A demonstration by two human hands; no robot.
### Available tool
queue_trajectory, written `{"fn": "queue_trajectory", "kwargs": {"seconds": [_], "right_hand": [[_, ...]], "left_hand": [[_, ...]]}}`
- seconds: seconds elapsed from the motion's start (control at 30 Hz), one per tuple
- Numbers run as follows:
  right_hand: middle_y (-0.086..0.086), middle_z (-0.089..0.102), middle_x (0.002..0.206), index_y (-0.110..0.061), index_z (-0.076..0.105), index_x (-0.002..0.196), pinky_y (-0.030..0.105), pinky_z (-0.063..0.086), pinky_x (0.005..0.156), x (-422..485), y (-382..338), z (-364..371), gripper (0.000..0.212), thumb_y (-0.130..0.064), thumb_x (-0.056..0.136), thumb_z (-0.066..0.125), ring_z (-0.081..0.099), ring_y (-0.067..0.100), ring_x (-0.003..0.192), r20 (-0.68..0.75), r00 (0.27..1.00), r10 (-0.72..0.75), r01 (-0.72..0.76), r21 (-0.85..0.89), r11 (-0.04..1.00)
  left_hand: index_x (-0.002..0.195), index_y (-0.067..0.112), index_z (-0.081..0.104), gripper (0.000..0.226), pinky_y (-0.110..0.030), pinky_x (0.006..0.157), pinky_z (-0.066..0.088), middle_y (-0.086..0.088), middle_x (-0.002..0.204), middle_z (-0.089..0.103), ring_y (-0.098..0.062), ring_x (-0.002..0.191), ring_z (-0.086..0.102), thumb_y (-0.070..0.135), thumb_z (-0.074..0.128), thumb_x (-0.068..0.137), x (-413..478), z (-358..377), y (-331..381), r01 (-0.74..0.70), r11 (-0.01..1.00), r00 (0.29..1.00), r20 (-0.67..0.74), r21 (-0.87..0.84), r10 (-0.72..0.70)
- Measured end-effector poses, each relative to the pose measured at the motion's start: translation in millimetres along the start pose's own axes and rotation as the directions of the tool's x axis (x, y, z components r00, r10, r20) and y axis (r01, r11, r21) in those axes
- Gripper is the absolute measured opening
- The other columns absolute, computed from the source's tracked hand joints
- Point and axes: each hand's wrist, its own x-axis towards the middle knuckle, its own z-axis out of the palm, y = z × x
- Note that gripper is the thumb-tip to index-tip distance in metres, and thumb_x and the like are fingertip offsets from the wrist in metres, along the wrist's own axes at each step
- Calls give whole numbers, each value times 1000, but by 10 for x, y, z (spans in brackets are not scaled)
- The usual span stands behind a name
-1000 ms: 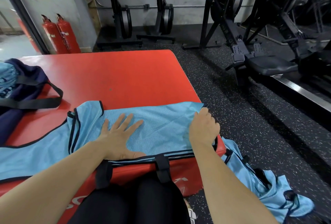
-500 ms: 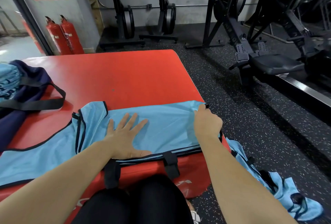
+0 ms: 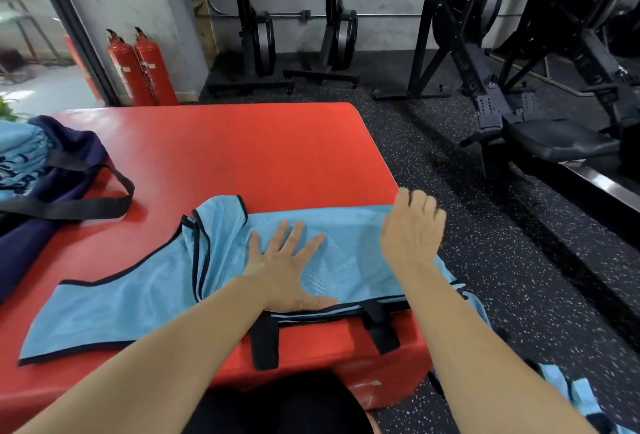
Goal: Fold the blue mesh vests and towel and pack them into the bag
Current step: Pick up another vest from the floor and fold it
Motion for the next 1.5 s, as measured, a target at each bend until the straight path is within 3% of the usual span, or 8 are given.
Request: {"fn": "queue_trajectory", "kwargs": {"seconds": [0.17, 0.47, 0.67, 0.83, 1.03, 1.2, 1.37, 1.5], "right_hand": [[12, 1, 163, -21, 8, 156, 52, -1, 117, -374, -659, 30, 73, -62, 98, 19, -3, 26, 150, 480, 837, -261, 130, 289, 948], [9, -15, 162, -26, -9, 155, 54, -4, 118, -377, -670, 11, 74, -67, 95, 8, -14, 25, 150, 576, 791, -205, 193, 84, 978], [8, 40, 147, -17, 38, 142, 43, 27, 110, -503, -1281, -302, 49, -36, 97, 41, 27, 26, 139, 335, 892, -302, 281, 111, 953], [1, 67, 111, -23, 65, 111, 36, 35, 90, -726, -2074, -631, 26, -27, 96, 44, 48, 27, 115, 195, 906, -375, 271, 412, 870], [3, 64, 122, -18, 64, 118, 39, 40, 100, -949, -2503, -615, 33, -21, 95, 42, 50, 26, 120, 413, 839, -355, 60, 579, 813], [5, 59, 132, -15, 64, 124, 35, 43, 101, -1003, -2487, -464, 37, -11, 93, 44, 52, 24, 123, 392, 876, -281, -47, 650, 759], [4, 61, 131, -13, 65, 125, 31, 41, 105, -913, -2385, -431, 40, -3, 94, 42, 54, 20, 123, 463, 833, -302, -139, 704, 696], [3, 62, 130, -12, 65, 125, 30, 42, 106, -863, -2367, -436, 40, 0, 93, 45, 56, 18, 122, 498, 809, -311, -193, 725, 661]], "left_hand": [[153, 36, -17, 118, -64, 112, -15, 3, 160, -27, -21, 145, -32, 97, 31, 64, -55, 1, 4, -1, 1000, 1000, -19, -20, 0], [154, 31, -16, 103, -58, 116, -13, -2, 161, -22, -20, 148, -22, 90, 20, 77, -513, 67, -490, 129, 991, 992, -12, -27, -129], [155, 25, 21, 94, -36, 119, 0, -5, 164, 12, -19, 151, 7, 75, 2, 77, -1012, 79, -1148, -2, 1000, 933, -359, -24, -6], [131, 22, 56, 49, -40, 103, 36, -1, 137, 52, -26, 127, 49, 41, 44, 87, -1268, 155, -1679, -18, 982, 779, -619, -188, -104], [145, 23, 35, 63, -39, 106, 29, 2, 147, 39, -26, 132, 38, 11, 51, 86, -1454, 209, -2139, 272, 874, 772, -451, -402, -447], [149, 33, 31, 74, -37, 109, 22, 6, 152, 29, -22, 139, 26, 5, 49, 83, -1270, 35, -2353, 154, 952, 932, -281, -265, -229], [116, 35, 62, 40, -33, 100, 20, 10, 138, 41, -16, 130, 32, 33, 66, 76, -1065, -5, -2358, 23, 963, 958, -270, -268, -98], [72, 31, 56, 13, -30, 93, 23, 13, 120, 53, -11, 113, 46, 42, 63, 75, -1014, -44, -2418, -59, 931, 937, -342, -360, -73]]}}
